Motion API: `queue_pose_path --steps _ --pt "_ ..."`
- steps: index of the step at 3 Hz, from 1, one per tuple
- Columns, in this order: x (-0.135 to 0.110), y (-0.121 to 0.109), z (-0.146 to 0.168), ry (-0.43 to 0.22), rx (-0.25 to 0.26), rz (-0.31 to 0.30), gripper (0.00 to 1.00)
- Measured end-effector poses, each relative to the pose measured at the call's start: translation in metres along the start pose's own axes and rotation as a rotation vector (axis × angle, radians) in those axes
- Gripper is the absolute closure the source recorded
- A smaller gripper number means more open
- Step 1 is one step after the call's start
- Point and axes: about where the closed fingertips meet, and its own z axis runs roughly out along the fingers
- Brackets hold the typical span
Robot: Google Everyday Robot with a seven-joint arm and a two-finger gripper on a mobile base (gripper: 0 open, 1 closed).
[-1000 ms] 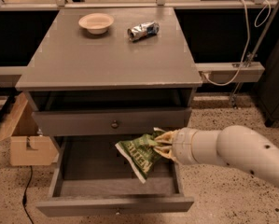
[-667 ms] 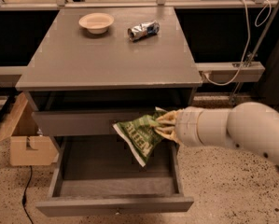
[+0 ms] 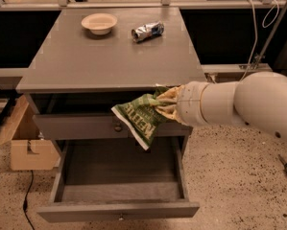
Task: Pick green jalapeno chip bag from middle drawer and place on counter
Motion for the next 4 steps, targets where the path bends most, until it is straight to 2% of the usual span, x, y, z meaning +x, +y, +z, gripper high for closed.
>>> queue_pose_path --steps 1,2,3,4 --pt "-0.014 -0.036 0.003 -0.01 0.018 -0.021 1.0" --pt "-0.028 -0.111 0.021 -0.009 0.039 -0.031 1.0" --pt "-0.024 -0.152 0.047 -0.014 0.054 0.007 1.0" --pt "-0.004 -0.185 0.075 0.005 0.072 0.092 0.81"
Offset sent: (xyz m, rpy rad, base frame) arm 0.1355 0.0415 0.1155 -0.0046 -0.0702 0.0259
